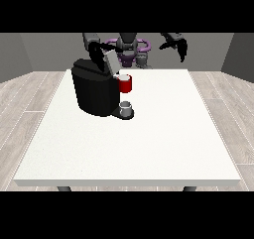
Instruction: Insert the coffee pod into the coffee machine and close the lid
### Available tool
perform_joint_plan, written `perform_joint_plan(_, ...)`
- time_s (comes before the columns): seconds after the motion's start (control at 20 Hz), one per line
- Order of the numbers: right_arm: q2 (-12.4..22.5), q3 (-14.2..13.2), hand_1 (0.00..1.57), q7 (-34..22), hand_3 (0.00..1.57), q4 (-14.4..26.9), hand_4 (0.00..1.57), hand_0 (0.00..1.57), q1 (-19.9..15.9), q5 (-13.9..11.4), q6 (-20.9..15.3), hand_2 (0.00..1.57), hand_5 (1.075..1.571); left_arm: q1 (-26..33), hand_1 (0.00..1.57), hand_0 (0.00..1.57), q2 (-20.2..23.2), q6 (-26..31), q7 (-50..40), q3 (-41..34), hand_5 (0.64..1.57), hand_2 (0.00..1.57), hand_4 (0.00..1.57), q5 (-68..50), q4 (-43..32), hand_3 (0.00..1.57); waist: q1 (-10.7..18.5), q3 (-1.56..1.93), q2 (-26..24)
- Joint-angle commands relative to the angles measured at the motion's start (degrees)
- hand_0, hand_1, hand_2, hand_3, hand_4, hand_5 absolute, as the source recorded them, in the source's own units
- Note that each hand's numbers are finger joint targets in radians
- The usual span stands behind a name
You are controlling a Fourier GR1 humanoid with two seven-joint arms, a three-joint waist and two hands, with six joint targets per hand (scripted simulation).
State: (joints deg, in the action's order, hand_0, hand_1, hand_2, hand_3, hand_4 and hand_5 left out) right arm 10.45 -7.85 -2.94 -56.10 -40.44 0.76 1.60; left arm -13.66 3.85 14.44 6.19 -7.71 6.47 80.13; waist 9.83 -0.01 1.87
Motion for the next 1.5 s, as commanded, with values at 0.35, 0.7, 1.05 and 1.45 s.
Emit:
perform_joint_plan(0.35, -1.26, 3.98, 0.00, -3.10, 0.00, -0.46, 0.00, 0.00, -9.25, -4.25, -1.91, 0.00, 1.571, 0.12, 0.00, 0.00, 1.92, 1.05, 1.59, -0.09, 1.571, 0.00, 0.36, -0.31, -0.92, 0.00, 2.76, -0.01, 2.72)
perform_joint_plan(0.7, -3.54, 7.41, 0.00, -3.31, 0.00, -3.16, 0.00, 0.00, -10.76, -7.68, -4.54, 0.00, 1.571, -2.17, 0.00, 0.00, -0.11, -1.32, 1.45, 2.15, 1.571, 0.00, 0.33, 1.80, -0.76, 0.00, 4.83, -0.01, 4.76)
perform_joint_plan(1.05, 1.21, 7.12, 0.00, -11.69, 0.00, -7.17, 0.26, 0.00, -16.27, -8.56, -4.95, 0.00, 1.571, -6.09, 0.00, 0.00, -0.61, 0.54, -2.20, 3.88, 1.571, 0.00, 0.33, 0.96, 0.28, 0.00, 9.77, 0.01, 5.33)
perform_joint_plan(1.45, 1.03, 7.67, 0.00, -6.85, 0.00, -2.14, 0.09, 0.00, -21.94, -11.51, -5.63, 0.00, 1.571, -7.70, 0.00, 0.00, 0.19, 0.89, -1.51, 3.57, 1.571, 0.00, 0.40, 0.09, 2.70, 0.00, 12.14, 0.00, 10.51)
